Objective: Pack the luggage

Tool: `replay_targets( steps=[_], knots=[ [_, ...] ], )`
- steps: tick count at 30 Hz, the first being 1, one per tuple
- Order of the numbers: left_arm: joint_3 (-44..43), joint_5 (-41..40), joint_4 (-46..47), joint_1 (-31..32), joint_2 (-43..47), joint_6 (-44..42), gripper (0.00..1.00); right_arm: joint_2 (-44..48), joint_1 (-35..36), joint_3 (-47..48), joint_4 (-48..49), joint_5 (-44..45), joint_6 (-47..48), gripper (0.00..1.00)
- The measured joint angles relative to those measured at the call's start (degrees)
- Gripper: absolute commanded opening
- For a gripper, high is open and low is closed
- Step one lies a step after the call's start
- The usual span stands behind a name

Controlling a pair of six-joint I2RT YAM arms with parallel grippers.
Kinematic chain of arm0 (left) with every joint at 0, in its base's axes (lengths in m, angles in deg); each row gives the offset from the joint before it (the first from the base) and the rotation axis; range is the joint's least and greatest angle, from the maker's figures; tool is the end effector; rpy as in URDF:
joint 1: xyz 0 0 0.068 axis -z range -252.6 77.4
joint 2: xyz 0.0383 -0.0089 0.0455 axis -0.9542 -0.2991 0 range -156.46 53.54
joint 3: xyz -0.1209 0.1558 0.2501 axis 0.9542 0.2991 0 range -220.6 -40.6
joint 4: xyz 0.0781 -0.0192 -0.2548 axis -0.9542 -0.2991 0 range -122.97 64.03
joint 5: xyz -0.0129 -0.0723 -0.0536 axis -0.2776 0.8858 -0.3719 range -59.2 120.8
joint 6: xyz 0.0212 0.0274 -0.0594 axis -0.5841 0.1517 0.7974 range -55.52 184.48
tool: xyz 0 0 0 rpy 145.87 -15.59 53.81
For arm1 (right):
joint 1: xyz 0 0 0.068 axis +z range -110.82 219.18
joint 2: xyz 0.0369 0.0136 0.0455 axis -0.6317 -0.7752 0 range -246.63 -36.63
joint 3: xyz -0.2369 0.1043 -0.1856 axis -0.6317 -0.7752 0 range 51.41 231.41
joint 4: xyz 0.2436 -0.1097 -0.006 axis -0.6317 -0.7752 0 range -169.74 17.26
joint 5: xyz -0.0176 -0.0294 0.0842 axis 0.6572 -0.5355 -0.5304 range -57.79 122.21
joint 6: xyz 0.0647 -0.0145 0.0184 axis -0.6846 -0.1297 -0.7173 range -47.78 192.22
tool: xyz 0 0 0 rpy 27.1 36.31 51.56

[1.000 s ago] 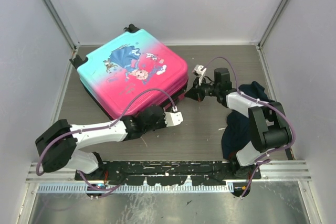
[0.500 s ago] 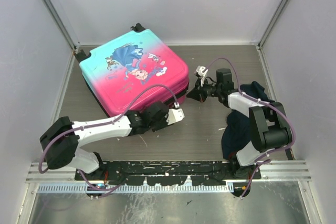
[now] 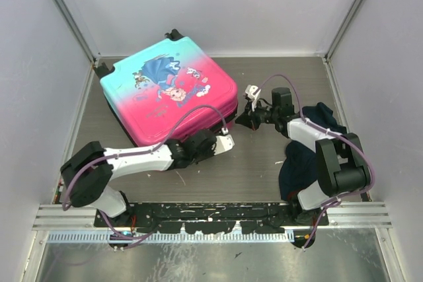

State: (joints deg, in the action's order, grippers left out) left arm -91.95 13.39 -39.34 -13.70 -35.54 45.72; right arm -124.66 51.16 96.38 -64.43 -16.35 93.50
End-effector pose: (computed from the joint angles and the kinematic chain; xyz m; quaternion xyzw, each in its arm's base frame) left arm 0.1847 -0.2741 0.2194 0.5452 0.7577 0.0211 0.3582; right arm 0.3090 0.1082 0.2335 -0.4138 0.7192 0.3289 0.4509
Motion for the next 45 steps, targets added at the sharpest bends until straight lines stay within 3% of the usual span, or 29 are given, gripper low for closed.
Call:
replay_targets(
  steps=[5,11,17,24,29,33,34,36,39,42,45],
  knots=[
    [8.1,7.2,3.5,-1.3,8.1,-5.7,0.0,3.6,0.1,-1.2,-5.9,-1.6,5.7,0.01],
    [16.4,16.1,0.6,-1.6,19.7,-15.7,0.0,11.0,0.5,-5.3,-13.8,-4.3,11.7,0.01],
    [20.6,21.9,-3.7,-2.5,27.3,-24.7,0.0,8.3,-2.5,-1.4,-21.8,-7.6,17.7,0.01],
    [19.8,23.8,-4.9,-2.9,26.5,-28.8,0.0,0.2,-4.4,6.7,-30.6,-11.7,24.9,0.0],
    [18.4,25.0,-7.0,-3.4,25.5,-30.2,0.0,-3.2,-3.8,8.7,-26.5,-11.4,23.8,0.01],
    [17.7,25.7,-8.6,-3.9,25.3,-30.2,0.02,-5.4,-3.4,9.2,-22.8,-12.0,17.7,0.04],
    [17.6,25.6,-8.9,-4.0,25.3,-30.2,0.16,-6.0,-3.4,9.2,-22.3,-12.5,16.2,0.07],
    [17.4,25.3,-9.5,-4.3,25.6,-30.1,0.53,-6.5,-3.1,9.2,-21.6,-13.1,14.1,0.17],
    [15.8,25.6,-14.2,-4.1,26.4,-29.4,0.89,-6.5,-2.8,9.2,-19.7,-12.7,12.1,0.35],
    [13.3,27.5,-20.4,-3.0,26.3,-25.9,1.0,-6.2,-3.0,9.2,-17.7,-11.2,11.1,0.53],
    [9.9,27.9,-24.8,-1.8,25.7,-22.3,0.98,-4.1,-3.1,8.4,-16.0,-9.5,10.4,0.72]
  ],
)
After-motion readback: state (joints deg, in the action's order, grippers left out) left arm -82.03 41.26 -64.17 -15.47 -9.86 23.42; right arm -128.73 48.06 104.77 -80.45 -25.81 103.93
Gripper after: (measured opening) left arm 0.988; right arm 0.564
